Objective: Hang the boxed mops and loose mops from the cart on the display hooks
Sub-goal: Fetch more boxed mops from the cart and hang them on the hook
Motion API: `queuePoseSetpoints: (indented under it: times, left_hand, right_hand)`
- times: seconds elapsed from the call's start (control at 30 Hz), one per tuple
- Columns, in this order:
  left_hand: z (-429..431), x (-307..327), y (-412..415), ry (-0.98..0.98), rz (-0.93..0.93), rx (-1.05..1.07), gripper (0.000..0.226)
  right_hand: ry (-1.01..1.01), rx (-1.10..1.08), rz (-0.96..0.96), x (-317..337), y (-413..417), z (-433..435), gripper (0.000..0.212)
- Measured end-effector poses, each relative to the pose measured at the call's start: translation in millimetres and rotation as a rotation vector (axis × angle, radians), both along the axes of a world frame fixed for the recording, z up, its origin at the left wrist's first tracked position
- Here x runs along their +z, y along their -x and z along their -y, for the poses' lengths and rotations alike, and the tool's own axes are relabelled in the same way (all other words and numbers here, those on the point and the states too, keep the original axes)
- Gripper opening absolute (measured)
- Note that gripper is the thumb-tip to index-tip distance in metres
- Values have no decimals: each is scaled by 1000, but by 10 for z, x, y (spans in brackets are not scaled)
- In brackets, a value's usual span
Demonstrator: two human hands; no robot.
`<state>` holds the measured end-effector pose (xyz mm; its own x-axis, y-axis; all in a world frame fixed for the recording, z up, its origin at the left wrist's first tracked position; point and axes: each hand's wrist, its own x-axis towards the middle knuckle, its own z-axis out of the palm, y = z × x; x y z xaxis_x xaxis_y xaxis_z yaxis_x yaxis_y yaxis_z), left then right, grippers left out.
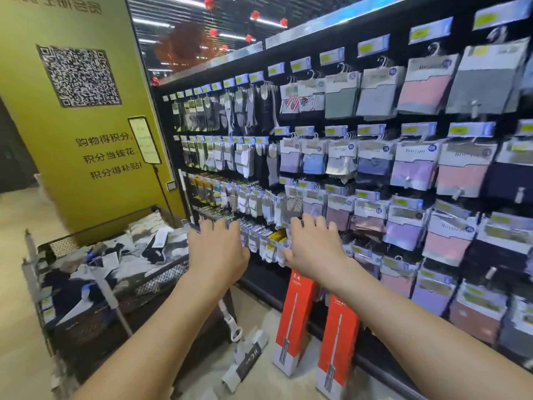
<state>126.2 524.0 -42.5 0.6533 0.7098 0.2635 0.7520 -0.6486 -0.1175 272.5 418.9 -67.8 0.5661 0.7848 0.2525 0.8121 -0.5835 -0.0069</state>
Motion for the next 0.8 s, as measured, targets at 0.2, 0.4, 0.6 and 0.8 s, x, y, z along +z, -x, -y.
queuePoseSetpoints:
  times: [0.2, 0.4, 0.6, 0.8]
  left_hand:
    - [-609, -212, -630, 42, -32, -30, 49]
    - [-1295, -504, -1377, 62, -36, -127, 48]
    - [-1947, -658, -2197, 94, -81, -276, 52]
    - [-2309, -944, -2987, 149, -99, -408, 53]
  right_hand:
    - [51, -42, -10, -189, -585, -528, 57]
    - [100, -125, -24, -393, -1148, -1091, 61]
    - [148, -276, -62, -509, -1745, -1541, 64]
    - [149, -412, -138, -818, -2271, -1771, 61]
